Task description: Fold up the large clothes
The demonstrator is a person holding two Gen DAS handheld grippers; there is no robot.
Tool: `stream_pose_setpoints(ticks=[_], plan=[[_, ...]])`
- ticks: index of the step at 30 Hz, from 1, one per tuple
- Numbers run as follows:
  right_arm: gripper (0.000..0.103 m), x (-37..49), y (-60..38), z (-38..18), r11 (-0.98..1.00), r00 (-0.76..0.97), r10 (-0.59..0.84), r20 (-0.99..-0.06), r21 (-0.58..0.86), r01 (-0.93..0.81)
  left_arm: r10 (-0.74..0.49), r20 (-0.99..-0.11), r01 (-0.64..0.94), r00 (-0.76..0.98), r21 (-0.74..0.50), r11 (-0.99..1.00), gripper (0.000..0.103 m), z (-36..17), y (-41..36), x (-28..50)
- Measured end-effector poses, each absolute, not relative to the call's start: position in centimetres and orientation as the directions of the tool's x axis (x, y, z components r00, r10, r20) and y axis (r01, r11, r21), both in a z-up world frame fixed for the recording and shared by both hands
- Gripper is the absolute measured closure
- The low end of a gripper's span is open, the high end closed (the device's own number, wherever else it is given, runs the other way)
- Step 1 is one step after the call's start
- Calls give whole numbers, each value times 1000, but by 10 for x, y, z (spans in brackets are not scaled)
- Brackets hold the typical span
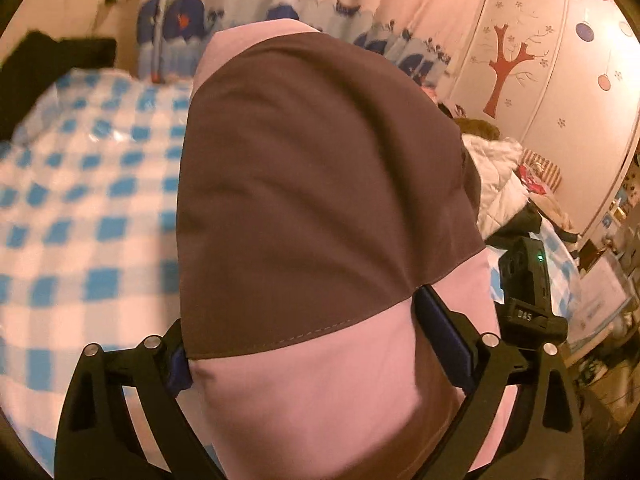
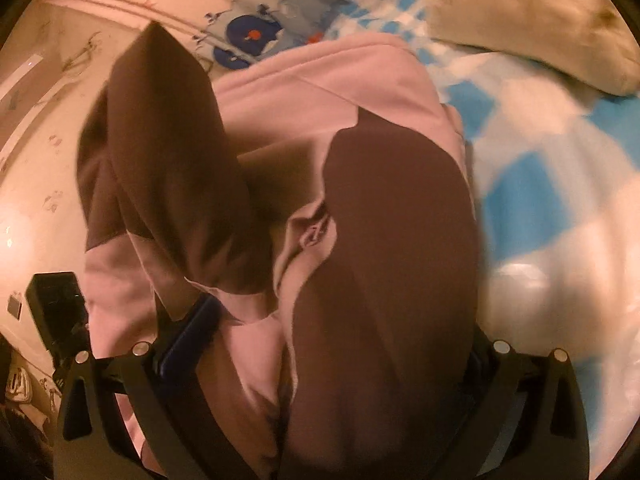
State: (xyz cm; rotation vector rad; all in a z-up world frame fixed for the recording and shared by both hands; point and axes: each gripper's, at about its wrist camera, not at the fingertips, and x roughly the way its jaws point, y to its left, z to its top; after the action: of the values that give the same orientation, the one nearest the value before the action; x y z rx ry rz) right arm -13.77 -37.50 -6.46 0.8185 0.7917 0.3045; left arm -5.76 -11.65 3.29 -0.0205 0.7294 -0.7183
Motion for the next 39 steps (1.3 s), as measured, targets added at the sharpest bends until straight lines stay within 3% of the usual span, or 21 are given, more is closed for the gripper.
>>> stream_pose_setpoints(ticks=[7,13,17,20,23,27,29,31,32,34,39], plan=[[6,-3,-264,-44,742,569,585,-578,664,-89,-453,-609,376,651,-260,890,13,47,16,-8],[5,76,-178,-93,720,477,648,-593,681,-133,-342,-665,126,664,-351,928,14,-10,119,43],[5,83,-169,-88,746,452,638,-623,645,-164,-371,-681,91,631,-410,907,13,-40,143,60],[5,80,-194,-52,816,479,554,-681,559,-147,-359,-687,127,632,-365,922,13,-37,130,60],[5,64,-205,18,848,653,479,-586,501,-173,-307,-706,156,638,-272,949,12,-38,114,60],[6,109,-165,83,863,690,479,-543,436,-257,-214,-697,189,684,-114,975,12,-27,90,51],[6,143,-142,69,848,657,500,-564,473,-239,-176,-677,208,715,-35,977,12,-20,78,45],[5,162,-130,24,915,668,371,-645,377,-144,-166,-665,218,729,-5,976,12,-17,75,43],[5,167,-131,-18,907,615,381,-691,409,-103,-193,-665,230,721,-33,973,12,-15,79,43],[6,167,-160,-58,779,607,508,-611,627,-22,-271,-663,258,697,-121,959,13,-10,94,47],[7,160,-167,-52,813,567,499,-655,581,-44,-424,-525,223,738,-404,887,13,14,144,52]])
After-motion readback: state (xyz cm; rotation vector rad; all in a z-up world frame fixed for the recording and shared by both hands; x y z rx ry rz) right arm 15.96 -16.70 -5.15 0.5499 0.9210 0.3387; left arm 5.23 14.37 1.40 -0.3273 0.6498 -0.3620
